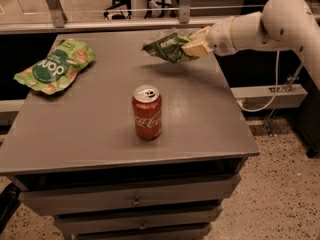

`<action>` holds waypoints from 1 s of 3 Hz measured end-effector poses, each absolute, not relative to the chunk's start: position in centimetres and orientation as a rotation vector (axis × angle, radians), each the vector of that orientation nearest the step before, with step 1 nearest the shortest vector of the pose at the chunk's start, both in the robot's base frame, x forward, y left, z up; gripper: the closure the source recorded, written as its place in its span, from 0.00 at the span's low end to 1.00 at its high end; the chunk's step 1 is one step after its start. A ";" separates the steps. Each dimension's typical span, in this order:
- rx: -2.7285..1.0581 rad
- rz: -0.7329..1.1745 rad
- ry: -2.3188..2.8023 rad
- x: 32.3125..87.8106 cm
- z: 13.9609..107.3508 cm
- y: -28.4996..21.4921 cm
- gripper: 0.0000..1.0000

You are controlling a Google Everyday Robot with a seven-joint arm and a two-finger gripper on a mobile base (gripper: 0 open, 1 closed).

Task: Move green jalapeno chip bag near coke can

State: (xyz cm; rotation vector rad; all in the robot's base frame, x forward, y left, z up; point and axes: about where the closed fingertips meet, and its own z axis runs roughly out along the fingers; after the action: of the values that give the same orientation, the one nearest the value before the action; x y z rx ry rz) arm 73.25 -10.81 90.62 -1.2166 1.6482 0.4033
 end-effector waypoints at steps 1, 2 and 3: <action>-1.325 0.390 1.680 69.0 89.3 -10.6 1.00; -1.375 0.385 1.690 66.8 88.9 -10.4 1.00; -1.459 0.397 1.665 63.5 89.1 -10.7 1.00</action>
Offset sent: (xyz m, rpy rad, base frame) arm -0.0914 0.0002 -0.0196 -0.1690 0.0570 0.0969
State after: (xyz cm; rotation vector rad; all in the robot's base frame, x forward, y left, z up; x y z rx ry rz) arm 63.47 -10.70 89.14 -1.4588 1.6653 0.3974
